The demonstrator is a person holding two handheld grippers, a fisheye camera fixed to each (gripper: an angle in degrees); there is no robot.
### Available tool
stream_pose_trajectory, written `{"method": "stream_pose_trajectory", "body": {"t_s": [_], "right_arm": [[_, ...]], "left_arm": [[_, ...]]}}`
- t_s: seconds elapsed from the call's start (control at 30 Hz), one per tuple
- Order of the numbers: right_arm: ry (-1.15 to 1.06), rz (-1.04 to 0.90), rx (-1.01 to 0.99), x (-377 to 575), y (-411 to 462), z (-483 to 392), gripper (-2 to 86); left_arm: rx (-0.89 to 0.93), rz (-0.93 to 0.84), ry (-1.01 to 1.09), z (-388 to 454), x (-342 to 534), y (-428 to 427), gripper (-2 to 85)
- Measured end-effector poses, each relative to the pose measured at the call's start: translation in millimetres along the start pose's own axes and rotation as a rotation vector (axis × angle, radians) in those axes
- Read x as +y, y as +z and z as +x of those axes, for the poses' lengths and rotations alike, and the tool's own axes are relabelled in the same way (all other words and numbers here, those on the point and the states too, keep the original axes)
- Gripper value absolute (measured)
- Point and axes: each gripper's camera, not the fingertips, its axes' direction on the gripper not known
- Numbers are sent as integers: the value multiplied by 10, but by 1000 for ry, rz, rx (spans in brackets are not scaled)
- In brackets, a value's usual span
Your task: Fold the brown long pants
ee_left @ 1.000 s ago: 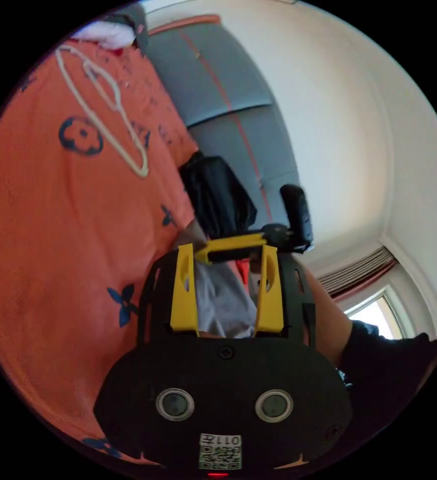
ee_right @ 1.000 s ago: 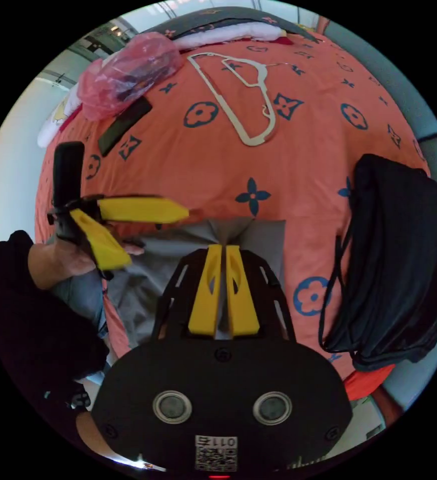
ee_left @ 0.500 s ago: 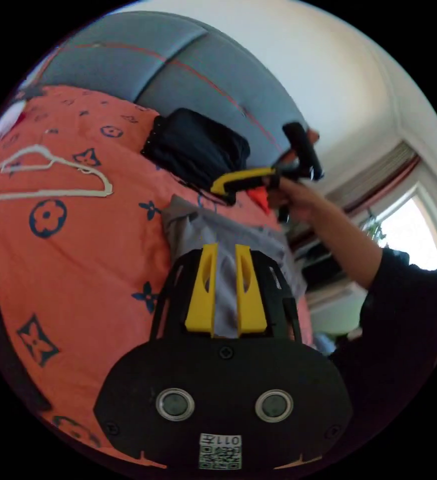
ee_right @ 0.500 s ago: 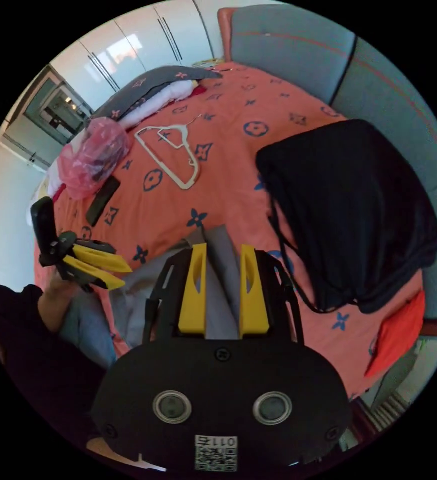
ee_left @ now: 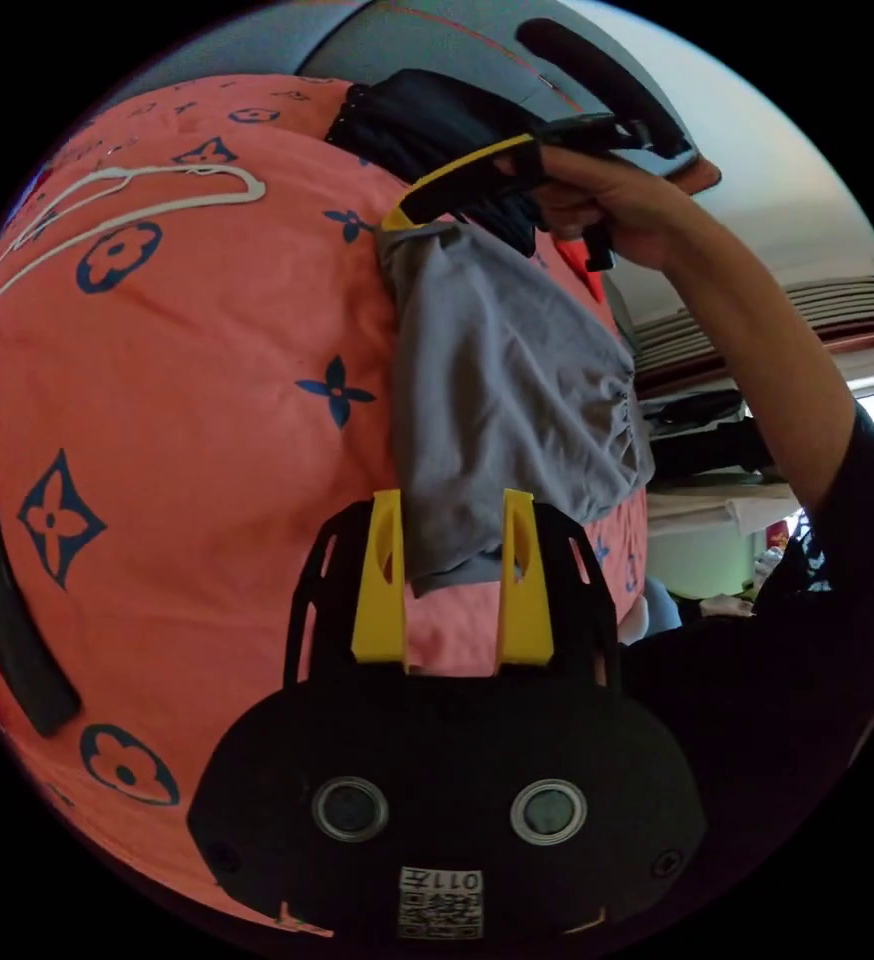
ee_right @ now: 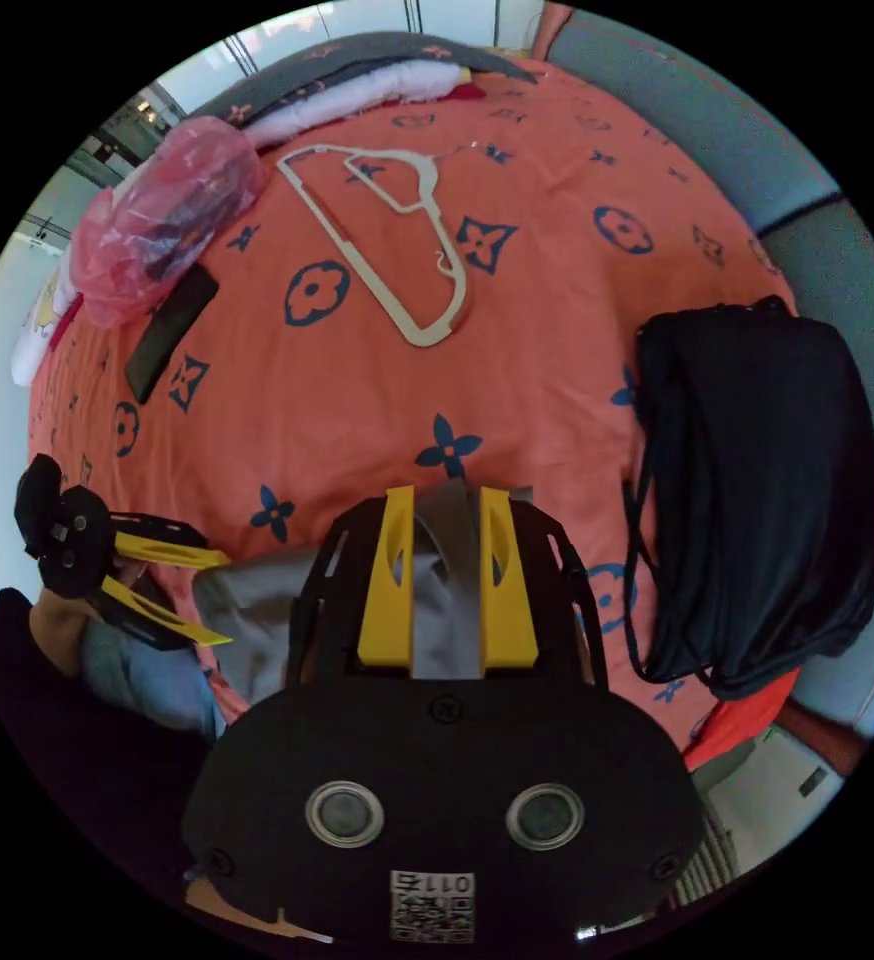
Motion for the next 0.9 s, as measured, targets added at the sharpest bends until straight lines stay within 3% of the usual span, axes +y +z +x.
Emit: {"method": "stream_pose_trajectory", "body": {"t_s": [0.07, 0.2, 0.3, 0.5, 0.67, 0.7, 0.8, 0.9], "right_arm": [[-27, -165, -66, -227, 167, 55, 73], [-67, -228, -62, -360, 119, 141, 42], [-42, -140, -98, -244, -68, 291, 29], [209, 160, -319, 294, -14, 621, 21], [189, 500, -180, 880, -408, 296, 27], [193, 513, -162, 902, -406, 288, 28], [260, 293, -211, 632, 129, 494, 42], [303, 314, -340, 511, 201, 665, 82]], "left_arm": [[48, -53, 9, -108, -78, 86, 110], [-1, -86, 107, -96, -169, 65, 37], [-6, -75, 161, -91, -147, -48, 12], [-116, -108, 239, -61, -51, -280, 5], [-66, -70, 286, -138, 75, -604, 10], [-79, -72, 280, -157, 68, -600, 11], [-128, -156, 254, -264, -6, -471, 20], [-58, -148, 155, -538, 51, -532, 34]]}}
